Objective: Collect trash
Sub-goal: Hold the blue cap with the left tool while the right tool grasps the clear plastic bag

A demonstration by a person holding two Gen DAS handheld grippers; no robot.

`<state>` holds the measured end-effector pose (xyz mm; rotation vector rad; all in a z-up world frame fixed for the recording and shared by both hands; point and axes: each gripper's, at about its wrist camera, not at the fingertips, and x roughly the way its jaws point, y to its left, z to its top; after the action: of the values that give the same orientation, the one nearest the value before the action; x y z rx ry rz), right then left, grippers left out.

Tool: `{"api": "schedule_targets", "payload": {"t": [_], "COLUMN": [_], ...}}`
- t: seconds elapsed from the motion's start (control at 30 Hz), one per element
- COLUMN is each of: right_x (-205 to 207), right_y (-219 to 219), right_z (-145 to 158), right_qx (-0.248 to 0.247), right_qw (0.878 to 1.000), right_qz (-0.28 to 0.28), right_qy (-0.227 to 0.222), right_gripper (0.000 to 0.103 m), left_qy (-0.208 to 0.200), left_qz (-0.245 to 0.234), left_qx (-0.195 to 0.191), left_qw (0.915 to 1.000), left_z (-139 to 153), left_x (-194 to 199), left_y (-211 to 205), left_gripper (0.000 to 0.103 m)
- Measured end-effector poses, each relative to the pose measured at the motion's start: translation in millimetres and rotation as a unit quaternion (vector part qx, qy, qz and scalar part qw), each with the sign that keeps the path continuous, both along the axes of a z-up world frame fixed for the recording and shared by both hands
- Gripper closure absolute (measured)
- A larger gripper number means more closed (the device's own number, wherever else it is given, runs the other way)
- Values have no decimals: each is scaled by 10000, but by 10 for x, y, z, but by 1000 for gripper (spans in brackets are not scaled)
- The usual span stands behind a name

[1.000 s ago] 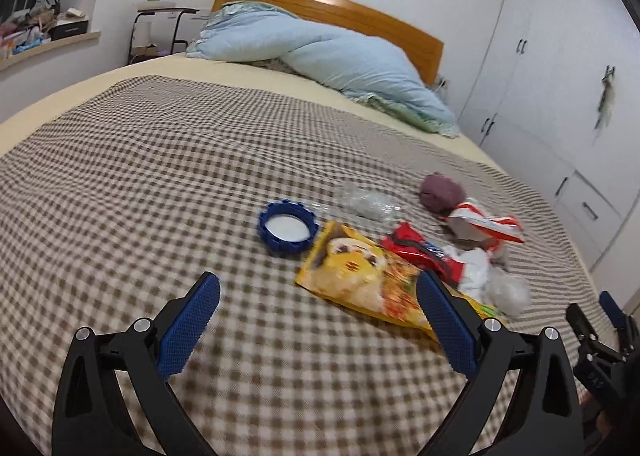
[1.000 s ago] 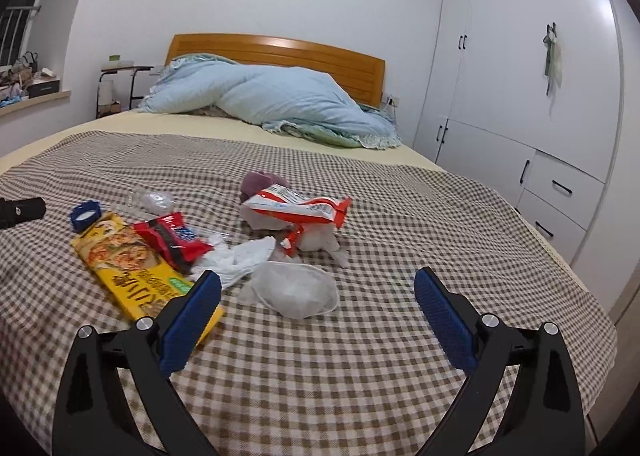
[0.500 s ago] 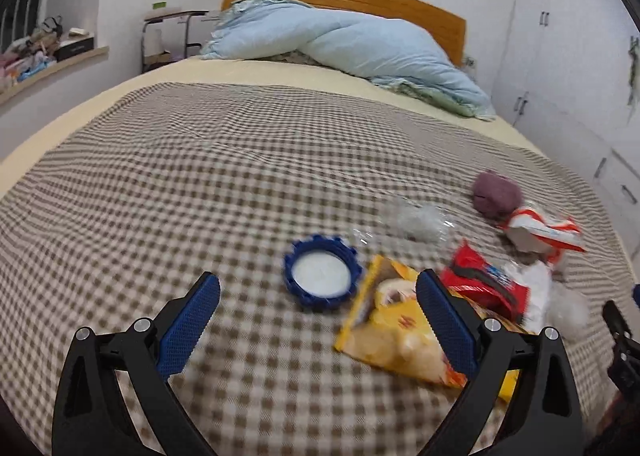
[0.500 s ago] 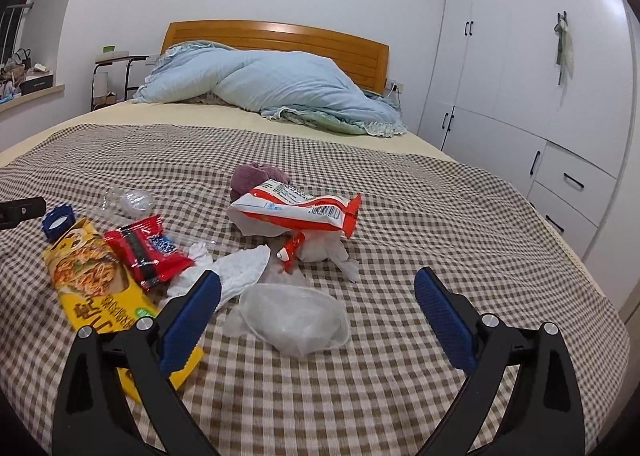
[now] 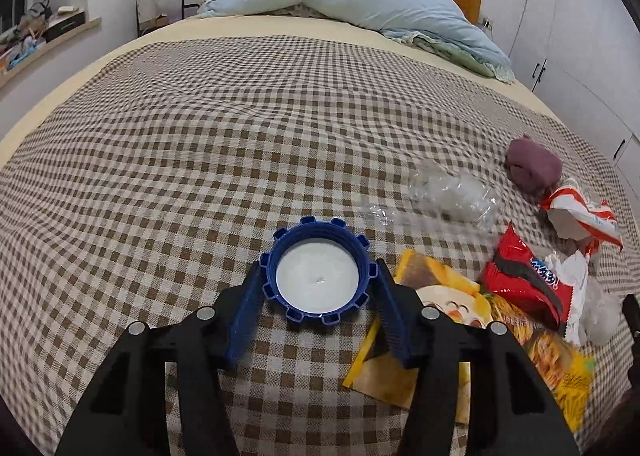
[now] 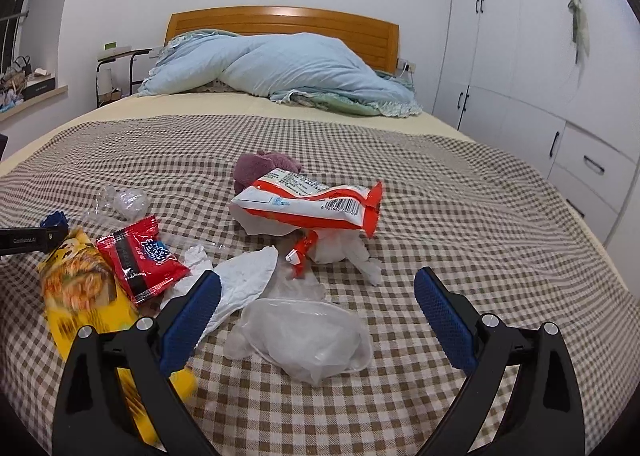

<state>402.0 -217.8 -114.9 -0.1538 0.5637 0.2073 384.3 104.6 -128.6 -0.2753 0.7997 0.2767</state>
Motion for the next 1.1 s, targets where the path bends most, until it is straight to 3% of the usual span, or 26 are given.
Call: {"api": "schedule_targets", "payload": {"t": [0.27, 0.43, 0.77, 0.83, 0.87, 0.93, 1.0, 1.1], "right_x": [211, 325, 466, 472, 474, 469, 453, 420], "right_y": [73, -2, 98, 108, 93, 96, 120, 169], "right_z": [-168, -257, -451, -459, -459, -462, -457, -447], "right_qx": [-104, -33, -287, -264, -211, -196, -190, -206], "right_qw": [9984, 9957, 9892, 9889, 9888, 9889, 9892, 9895], "right_qz": [13, -285, -226, -165, -106, -69, 25, 148], "right_qy": [548, 881, 1421, 1455, 1477, 1471, 1453, 1425], "right_gripper": [10, 10, 10, 20, 34, 37, 50, 59], "left_qy": [-254, -224, -206, -197, -196, -192, -196, -198], "left_qz": [42, -64, -109, -109, -108, -110, -112, -113], "left_qx": [-82, -89, -54, -82, -93, -92, -87, -100], "left_qw": [9996, 9997, 9997, 9997, 9997, 9997, 9997, 9997], "left_z": [68, 57, 44, 39, 35, 30, 33, 36], "left_x": [-69, -49, -15, -19, -11, -2, -6, -9], "left_y": [9, -15, -48, -41, -43, -53, -50, -45], "left_gripper": [51, 51, 51, 51, 51, 51, 51, 51]}}
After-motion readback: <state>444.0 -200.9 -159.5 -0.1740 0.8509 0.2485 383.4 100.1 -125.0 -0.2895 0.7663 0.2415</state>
